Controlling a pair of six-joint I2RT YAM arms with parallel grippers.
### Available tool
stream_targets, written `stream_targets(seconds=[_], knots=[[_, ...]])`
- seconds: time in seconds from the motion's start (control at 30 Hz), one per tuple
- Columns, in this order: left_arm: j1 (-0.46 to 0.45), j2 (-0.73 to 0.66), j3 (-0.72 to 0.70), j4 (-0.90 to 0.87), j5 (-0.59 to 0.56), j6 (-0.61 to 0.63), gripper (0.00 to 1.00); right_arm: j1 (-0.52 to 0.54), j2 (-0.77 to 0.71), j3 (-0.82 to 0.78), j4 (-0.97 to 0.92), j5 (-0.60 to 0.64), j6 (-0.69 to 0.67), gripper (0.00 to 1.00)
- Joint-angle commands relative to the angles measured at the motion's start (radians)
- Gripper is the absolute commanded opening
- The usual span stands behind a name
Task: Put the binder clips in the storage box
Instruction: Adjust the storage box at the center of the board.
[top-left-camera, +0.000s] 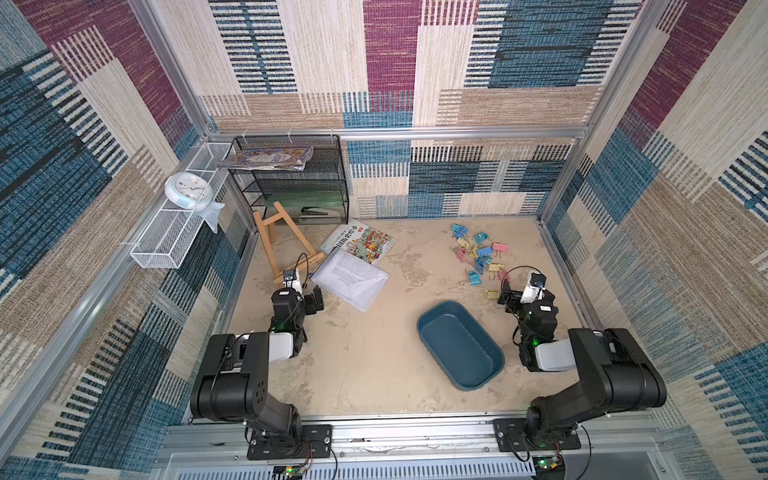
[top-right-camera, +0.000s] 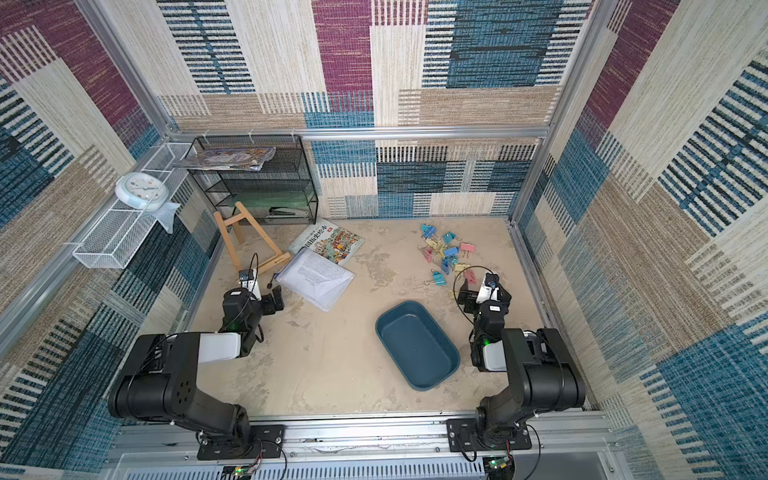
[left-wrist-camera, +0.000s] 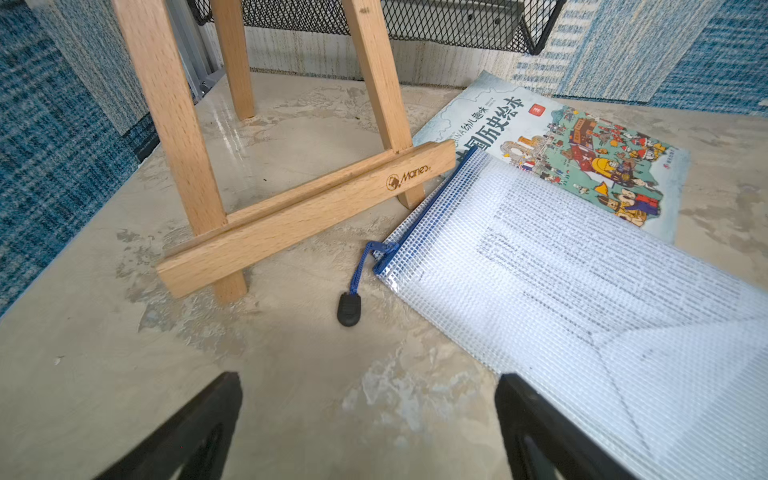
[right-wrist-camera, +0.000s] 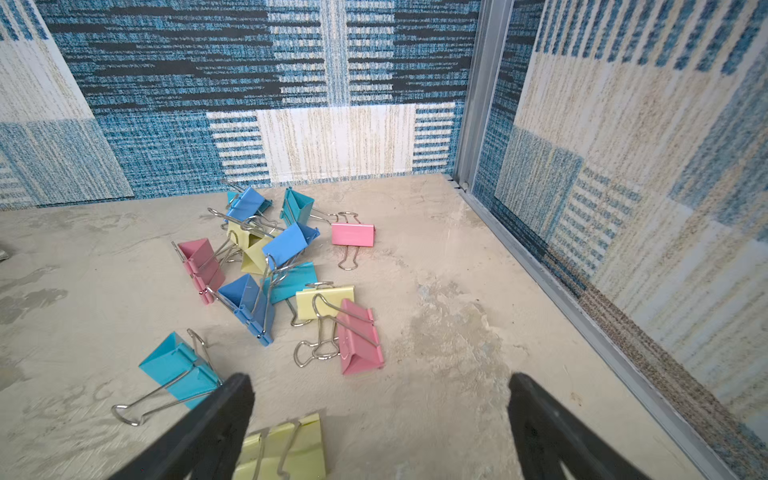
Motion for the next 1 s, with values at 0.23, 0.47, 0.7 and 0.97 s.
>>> stream_targets(seconds=[0.23, 0.47, 0.7, 0.97], knots=[[-0.001, -0.003, 0.001, 0.015, -0.013, -0.008, 0.99, 0.0, -0.003, 0.005, 0.011, 0.001, 0.003, 0.99], [-0.001, -0.003, 0.0, 0.015, -0.013, -0.008, 0.99, 0.0, -0.001, 0.005, 0.011, 0.001, 0.004, 0.99], [-0.001, -0.027, -0.022, 0.05, -0.045, -0.014, 0.99, 0.022, -0.138, -0.02, -0.004, 0.045, -0.022, 1.0], [-0.09, -0.634, -0.07, -0.391, -0.23, -0.226, 0.99, 0.033, -0.469, 0.419, -1.153, -0.18, 0.546, 0.88]])
